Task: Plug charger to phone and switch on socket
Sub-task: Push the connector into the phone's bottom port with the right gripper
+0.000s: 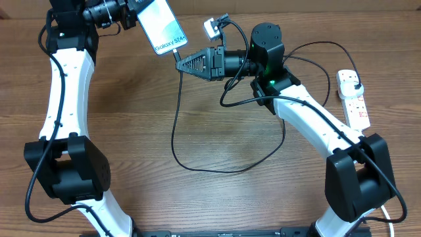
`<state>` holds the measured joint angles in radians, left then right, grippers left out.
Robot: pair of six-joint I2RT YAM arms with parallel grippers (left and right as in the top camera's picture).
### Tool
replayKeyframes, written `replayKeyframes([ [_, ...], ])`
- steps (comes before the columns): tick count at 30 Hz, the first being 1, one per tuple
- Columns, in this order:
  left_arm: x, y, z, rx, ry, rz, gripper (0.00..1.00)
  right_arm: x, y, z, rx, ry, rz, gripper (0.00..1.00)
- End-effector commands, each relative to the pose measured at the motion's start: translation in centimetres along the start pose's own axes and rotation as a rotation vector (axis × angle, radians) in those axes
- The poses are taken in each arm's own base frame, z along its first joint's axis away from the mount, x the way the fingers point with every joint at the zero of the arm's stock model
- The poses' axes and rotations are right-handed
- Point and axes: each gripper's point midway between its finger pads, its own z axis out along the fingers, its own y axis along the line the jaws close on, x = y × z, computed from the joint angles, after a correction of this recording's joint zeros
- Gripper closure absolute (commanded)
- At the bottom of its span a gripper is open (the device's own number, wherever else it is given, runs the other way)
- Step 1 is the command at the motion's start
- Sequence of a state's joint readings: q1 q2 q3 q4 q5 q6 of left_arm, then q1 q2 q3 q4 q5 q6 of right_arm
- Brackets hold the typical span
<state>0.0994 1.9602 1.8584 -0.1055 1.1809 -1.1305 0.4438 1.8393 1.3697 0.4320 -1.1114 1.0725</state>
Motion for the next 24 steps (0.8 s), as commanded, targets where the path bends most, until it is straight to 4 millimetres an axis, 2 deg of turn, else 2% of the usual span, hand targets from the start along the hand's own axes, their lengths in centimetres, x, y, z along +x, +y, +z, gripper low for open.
replayKeyframes([
  [1, 0.6, -1.0, 0.4, 0.02, 0.029, 0.006, 0.96, -1.0, 1.8, -0.4, -0.009, -0.032, -0.052, 0.96],
  [15, 1.6, -1.4, 1.3, 0.034, 0.066, 0.035, 0.95, -0.9, 1.7, -0.4, -0.007, -0.032, -0.049, 0.96],
  [24, 3.0, -2.0, 1.1, 0.08, 0.142, 0.147, 0.96, -1.0, 1.7, -0.4, -0.006, -0.035, -0.049, 0.96],
])
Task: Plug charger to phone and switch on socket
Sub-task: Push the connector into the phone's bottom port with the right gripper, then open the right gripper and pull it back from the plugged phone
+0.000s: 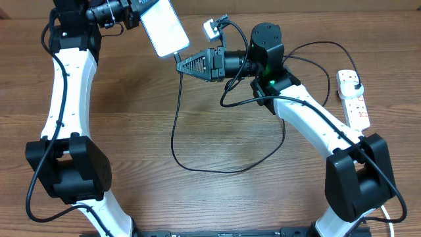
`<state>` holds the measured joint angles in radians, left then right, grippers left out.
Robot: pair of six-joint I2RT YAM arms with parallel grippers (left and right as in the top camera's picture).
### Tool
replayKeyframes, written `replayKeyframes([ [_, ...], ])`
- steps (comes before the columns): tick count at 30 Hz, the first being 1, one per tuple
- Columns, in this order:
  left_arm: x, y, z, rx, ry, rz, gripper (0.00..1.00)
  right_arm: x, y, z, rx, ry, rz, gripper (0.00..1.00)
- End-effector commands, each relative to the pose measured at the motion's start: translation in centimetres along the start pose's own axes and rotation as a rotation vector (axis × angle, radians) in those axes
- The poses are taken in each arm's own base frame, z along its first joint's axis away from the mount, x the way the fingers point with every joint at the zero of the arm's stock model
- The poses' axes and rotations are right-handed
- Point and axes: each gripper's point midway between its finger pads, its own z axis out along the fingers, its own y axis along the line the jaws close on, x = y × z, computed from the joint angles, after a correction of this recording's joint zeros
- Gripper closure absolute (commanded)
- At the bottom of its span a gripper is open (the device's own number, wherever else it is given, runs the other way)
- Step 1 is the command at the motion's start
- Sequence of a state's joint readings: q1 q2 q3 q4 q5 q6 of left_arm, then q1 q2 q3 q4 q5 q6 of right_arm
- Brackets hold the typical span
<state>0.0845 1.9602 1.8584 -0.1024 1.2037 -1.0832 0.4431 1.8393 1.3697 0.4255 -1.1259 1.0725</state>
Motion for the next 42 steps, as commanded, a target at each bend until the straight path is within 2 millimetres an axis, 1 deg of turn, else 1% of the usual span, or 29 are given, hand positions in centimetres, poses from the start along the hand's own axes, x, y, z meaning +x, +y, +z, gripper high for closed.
replayKeyframes([
  [1, 2.2, -1.8, 0.6, 0.072, 0.117, 0.104, 0.95, -1.3, 1.7, -0.4, -0.002, -0.049, -0.055, 0.96],
  [8, 3.1, -2.2, 0.4, 0.099, 0.165, 0.112, 0.96, -1.7, 1.5, -0.4, 0.008, -0.073, -0.055, 0.96],
  [15, 3.2, -2.3, 0.4, 0.102, 0.171, 0.106, 0.95, -1.7, 1.5, -0.5, 0.008, -0.073, -0.055, 0.95],
  [18, 3.2, -2.3, 0.4, 0.102, 0.171, 0.106, 0.96, -1.7, 1.5, -0.5, 0.008, -0.073, -0.055, 0.82],
  [19, 3.2, -2.3, 0.4, 0.102, 0.171, 0.107, 0.96, -1.7, 1.5, -0.5, 0.008, -0.073, -0.055, 0.74],
  [20, 3.2, -2.3, 0.4, 0.102, 0.171, 0.107, 0.96, -1.7, 1.5, -0.5, 0.008, -0.073, -0.055, 0.62],
  [21, 3.0, -2.2, 0.3, 0.098, 0.163, 0.108, 0.96, -1.7, 1.5, -0.4, 0.008, -0.072, -0.055, 0.35],
  [23, 2.6, -2.0, 0.1, 0.089, 0.143, 0.111, 0.96, -1.6, 1.6, -0.4, 0.006, -0.068, -0.055, 0.16],
  [24, 2.1, -1.8, -0.3, 0.081, 0.126, 0.111, 0.96, -1.5, 1.6, -0.5, 0.003, -0.062, -0.056, 0.09],
  [26, 1.6, -1.6, -0.9, 0.074, 0.108, 0.118, 0.96, -1.4, 1.7, -0.5, -0.001, -0.054, -0.056, 0.03],
  [28, 1.1, -1.3, -1.6, 0.068, 0.091, 0.118, 0.96, -1.3, 1.7, -0.5, -0.002, -0.051, -0.057, 0.0],
  [30, 0.7, -1.1, -2.3, 0.062, 0.078, 0.114, 0.96, -1.5, 1.6, -0.8, -0.001, -0.053, -0.056, 0.0],
  [35, 0.0, -0.2, -3.8, 0.042, 0.056, 0.061, 0.96, -2.5, 0.9, -2.2, 0.022, -0.084, -0.038, 0.0],
  [38, 0.0, 0.2, -4.3, 0.033, 0.053, 0.047, 0.96, -3.0, -0.6, -3.5, 0.063, -0.102, 0.023, 0.0],
  [42, 0.1, 0.7, -4.4, 0.024, 0.052, 0.066, 0.96, -2.9, -3.0, -5.3, 0.134, -0.111, 0.092, 0.0],
])
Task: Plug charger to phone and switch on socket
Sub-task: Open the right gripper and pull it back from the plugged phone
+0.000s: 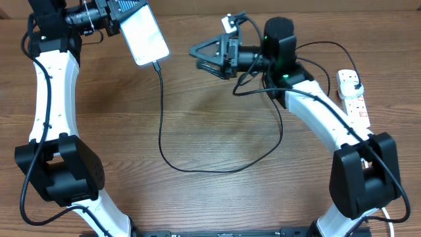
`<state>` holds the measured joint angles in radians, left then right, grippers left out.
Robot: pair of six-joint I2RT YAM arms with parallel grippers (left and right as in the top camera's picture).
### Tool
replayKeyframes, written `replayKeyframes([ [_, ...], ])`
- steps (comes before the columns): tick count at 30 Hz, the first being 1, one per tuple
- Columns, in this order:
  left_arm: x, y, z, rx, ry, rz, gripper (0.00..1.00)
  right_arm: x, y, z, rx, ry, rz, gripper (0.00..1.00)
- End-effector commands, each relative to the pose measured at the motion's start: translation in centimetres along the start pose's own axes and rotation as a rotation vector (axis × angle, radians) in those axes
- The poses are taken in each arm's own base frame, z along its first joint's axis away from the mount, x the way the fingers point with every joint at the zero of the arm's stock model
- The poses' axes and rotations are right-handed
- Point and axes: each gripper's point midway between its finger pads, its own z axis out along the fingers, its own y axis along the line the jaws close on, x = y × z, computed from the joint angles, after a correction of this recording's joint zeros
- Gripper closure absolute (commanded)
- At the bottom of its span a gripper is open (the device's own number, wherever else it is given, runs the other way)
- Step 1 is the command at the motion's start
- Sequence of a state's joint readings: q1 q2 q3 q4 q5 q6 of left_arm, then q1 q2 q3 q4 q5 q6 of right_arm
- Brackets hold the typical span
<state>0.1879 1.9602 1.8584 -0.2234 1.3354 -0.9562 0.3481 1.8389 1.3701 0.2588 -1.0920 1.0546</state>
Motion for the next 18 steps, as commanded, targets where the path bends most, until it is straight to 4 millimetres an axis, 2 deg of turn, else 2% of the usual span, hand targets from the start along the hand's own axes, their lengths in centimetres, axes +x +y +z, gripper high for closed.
replayKeyframes([
  [1, 0.4, -0.6, 0.1, 0.014, 0.023, 0.066, 0.96, -0.8, -0.4, -1.9, 0.045, -0.024, -0.018, 0.0],
  [2, 0.6, -0.5, 0.2, 0.013, 0.027, 0.07, 0.96, -0.7, -1.1, -2.2, 0.066, -0.023, -0.002, 0.0],
  [3, 0.8, -0.3, 0.4, 0.009, 0.033, 0.075, 0.96, -0.5, -3.0, -2.9, 0.133, -0.034, 0.046, 0.0],
  [6, 1.4, 0.3, 0.6, -0.007, 0.041, 0.075, 0.96, -0.2, -6.1, -4.2, 0.255, -0.064, 0.113, 0.0],
  [9, 2.0, 1.4, 1.0, -0.042, 0.047, 0.069, 0.96, 0.3, -8.3, -5.2, 0.36, -0.081, 0.153, 0.0],
  [15, 3.5, 3.8, 1.7, -0.141, 0.06, 0.052, 0.96, 0.5, -8.9, -6.7, 0.478, -0.131, 0.154, 0.0],
  [18, 5.2, 5.2, 2.8, -0.214, 0.095, 0.048, 0.96, 0.2, -8.3, -8.2, 0.568, -0.199, 0.131, 0.0],
])
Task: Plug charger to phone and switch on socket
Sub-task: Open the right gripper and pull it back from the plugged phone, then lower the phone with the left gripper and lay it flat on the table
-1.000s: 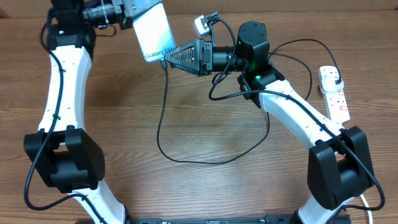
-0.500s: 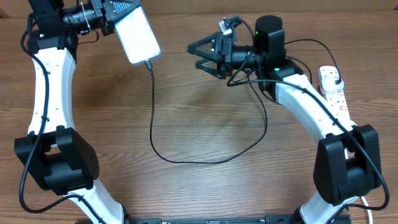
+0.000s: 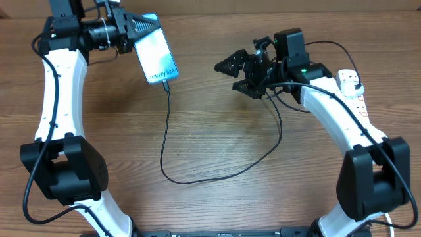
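My left gripper is shut on the top end of the phone and holds it tilted above the table at the back left, its screen lit pale blue. The black charger cable is plugged into the phone's lower edge. From there it hangs down, loops across the table and rises toward the right arm. My right gripper is open and empty, well to the right of the phone, pointing left. The white socket strip lies at the far right with a plug in its far end.
The cable's loop lies on the wooden table between the two arms. Black wiring arcs behind the right arm toward the strip.
The right gripper has gone further right and lower, away from the phone, and is still open. The left gripper has turned the phone, which is now slightly lower and further right, cable still attached.
At first the right gripper was shut on the cable's plug at the phone's lower edge, the left gripper holding the phone. It stayed so. Then it was open and away to the right, the plug left in the phone. Now it is nearer the strip.
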`<state>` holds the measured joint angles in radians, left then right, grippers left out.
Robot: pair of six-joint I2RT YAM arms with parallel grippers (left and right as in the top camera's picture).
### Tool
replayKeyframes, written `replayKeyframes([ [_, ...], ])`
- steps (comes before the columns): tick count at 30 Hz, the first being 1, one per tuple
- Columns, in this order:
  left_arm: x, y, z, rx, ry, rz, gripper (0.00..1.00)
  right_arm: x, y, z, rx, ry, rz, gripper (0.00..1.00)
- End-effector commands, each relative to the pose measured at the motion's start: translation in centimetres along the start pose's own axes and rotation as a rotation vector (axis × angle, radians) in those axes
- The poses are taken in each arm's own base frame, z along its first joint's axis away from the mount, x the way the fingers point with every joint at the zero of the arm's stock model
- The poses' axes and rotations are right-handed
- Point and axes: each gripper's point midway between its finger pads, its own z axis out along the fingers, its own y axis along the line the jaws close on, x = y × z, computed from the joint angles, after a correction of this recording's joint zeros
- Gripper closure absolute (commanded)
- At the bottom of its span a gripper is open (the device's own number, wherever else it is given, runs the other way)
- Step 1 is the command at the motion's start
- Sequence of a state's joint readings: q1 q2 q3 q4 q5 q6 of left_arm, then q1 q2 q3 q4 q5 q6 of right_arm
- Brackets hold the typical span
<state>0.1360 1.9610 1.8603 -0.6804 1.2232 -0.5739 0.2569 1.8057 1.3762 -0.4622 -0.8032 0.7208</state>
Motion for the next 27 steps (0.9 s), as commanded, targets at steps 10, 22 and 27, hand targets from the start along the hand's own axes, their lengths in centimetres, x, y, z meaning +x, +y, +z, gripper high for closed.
replayKeyframes([
  [10, 4.5, 3.3, 5.4, -0.29, 0.091, 0.084, 0.96, -1.1, 2.0, -7.1, 0.208, -0.285, -0.114, 0.0],
  [22, 7.1, 4.0, 8.8, -0.425, 0.131, 0.112, 0.96, -0.5, 0.6, -8.0, 0.288, -0.295, -0.087, 0.0],
  [27, 7.9, 4.4, 9.3, -0.455, 0.148, 0.113, 0.96, -0.5, 0.6, -8.0, 0.289, -0.293, -0.084, 0.0],
])
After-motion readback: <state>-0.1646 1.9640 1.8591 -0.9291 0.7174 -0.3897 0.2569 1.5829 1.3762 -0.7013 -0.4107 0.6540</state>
